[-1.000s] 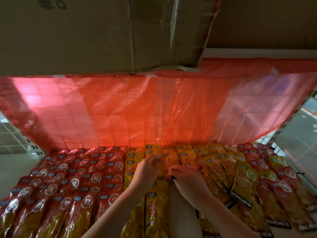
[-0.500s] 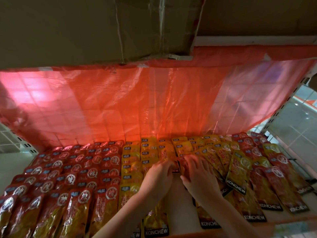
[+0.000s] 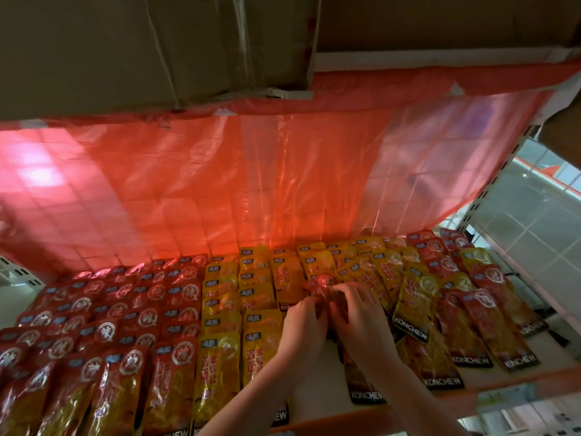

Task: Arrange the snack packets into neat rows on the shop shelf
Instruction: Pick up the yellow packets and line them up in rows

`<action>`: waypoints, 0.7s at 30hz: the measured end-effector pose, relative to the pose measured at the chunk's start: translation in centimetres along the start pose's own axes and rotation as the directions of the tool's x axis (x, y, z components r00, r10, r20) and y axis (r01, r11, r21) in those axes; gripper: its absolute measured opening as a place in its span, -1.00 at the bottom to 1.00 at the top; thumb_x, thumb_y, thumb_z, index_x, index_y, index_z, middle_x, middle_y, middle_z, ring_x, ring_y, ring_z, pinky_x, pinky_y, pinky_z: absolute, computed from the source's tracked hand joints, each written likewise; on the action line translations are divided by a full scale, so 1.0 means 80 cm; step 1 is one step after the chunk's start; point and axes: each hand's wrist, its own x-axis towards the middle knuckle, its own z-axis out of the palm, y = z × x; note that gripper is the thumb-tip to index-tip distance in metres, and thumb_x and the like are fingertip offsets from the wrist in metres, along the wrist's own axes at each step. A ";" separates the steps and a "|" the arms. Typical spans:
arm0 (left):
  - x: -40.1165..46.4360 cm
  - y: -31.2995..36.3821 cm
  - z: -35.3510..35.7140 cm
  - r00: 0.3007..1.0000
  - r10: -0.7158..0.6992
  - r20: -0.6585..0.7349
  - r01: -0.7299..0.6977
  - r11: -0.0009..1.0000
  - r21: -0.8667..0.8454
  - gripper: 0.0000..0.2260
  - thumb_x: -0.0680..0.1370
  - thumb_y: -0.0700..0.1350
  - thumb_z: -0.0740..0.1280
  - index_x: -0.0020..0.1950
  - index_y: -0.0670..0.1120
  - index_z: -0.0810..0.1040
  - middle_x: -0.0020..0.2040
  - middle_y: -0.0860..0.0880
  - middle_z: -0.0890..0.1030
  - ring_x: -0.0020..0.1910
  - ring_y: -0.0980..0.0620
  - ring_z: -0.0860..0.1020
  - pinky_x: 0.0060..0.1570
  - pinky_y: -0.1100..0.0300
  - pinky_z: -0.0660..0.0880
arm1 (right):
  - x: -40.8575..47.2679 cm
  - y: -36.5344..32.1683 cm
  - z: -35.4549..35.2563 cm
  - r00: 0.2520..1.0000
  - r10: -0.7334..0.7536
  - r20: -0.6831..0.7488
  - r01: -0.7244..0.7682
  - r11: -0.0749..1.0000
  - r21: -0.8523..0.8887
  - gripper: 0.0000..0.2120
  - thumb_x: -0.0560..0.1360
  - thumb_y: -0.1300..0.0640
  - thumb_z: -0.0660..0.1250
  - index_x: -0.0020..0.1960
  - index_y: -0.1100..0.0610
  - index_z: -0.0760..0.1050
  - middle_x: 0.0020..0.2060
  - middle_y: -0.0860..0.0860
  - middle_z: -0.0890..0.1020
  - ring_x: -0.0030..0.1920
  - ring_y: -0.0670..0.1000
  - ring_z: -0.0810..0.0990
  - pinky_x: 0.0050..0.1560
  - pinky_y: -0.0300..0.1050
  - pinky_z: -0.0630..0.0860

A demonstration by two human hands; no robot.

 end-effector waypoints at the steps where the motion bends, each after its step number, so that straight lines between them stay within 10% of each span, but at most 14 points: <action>1: 0.001 0.003 0.001 1.000 -0.014 -0.017 0.014 1.000 -0.010 -0.86 0.57 -0.15 0.25 0.05 -0.12 0.57 -0.06 -0.02 0.64 -0.13 0.04 0.59 -0.09 0.13 0.57 | 0.000 0.000 0.000 1.000 0.002 -0.002 -0.002 1.000 0.011 -0.81 0.52 0.11 0.30 0.12 0.10 0.49 0.01 -0.05 0.54 0.05 -0.03 0.51 0.06 -0.09 0.49; 8: -0.001 0.012 -0.011 0.989 -0.058 -0.133 0.055 0.998 -0.021 -0.90 0.56 -0.10 0.28 -0.02 -0.09 0.55 -0.20 0.07 0.58 -0.28 0.16 0.56 -0.32 0.29 0.55 | -0.003 0.003 -0.002 0.998 0.019 0.054 -0.020 0.999 0.025 -0.72 0.54 -0.05 0.17 0.10 0.10 0.47 0.01 -0.06 0.51 0.04 -0.07 0.47 0.07 -0.17 0.40; 14: -0.020 0.037 -0.049 0.933 -0.007 -0.360 -0.071 0.977 -0.203 -0.94 0.54 -0.18 0.30 -0.11 -0.03 0.49 -0.32 0.08 0.55 -0.46 0.13 0.48 -0.48 0.27 0.42 | -0.007 0.003 -0.025 0.993 0.098 0.069 -0.117 0.915 0.387 -0.55 0.52 -0.27 0.01 0.17 -0.01 0.43 0.00 -0.12 0.53 -0.02 -0.28 0.51 0.00 -0.34 0.47; 18: -0.031 0.060 -0.039 0.964 0.108 -0.243 -0.168 0.957 -0.238 -0.90 0.54 -0.19 0.30 -0.08 0.02 0.50 -0.25 0.11 0.56 -0.31 0.18 0.54 -0.40 0.27 0.50 | -0.002 -0.005 -0.054 0.956 0.201 0.214 -0.293 0.609 0.737 -0.64 0.55 -0.15 0.16 0.16 0.09 0.44 -0.11 0.05 0.61 -0.11 -0.01 0.64 -0.13 -0.08 0.61; 21: -0.032 0.069 -0.025 0.980 0.185 -0.069 -0.195 0.957 -0.213 -0.91 0.56 -0.16 0.29 0.01 -0.04 0.56 -0.12 0.14 0.59 -0.16 0.26 0.57 -0.18 0.31 0.56 | 0.001 0.002 -0.071 0.943 0.242 0.229 -0.329 0.578 0.747 -0.70 0.47 0.01 0.28 0.15 0.13 0.43 -0.13 0.03 0.62 -0.13 -0.02 0.65 -0.20 -0.16 0.59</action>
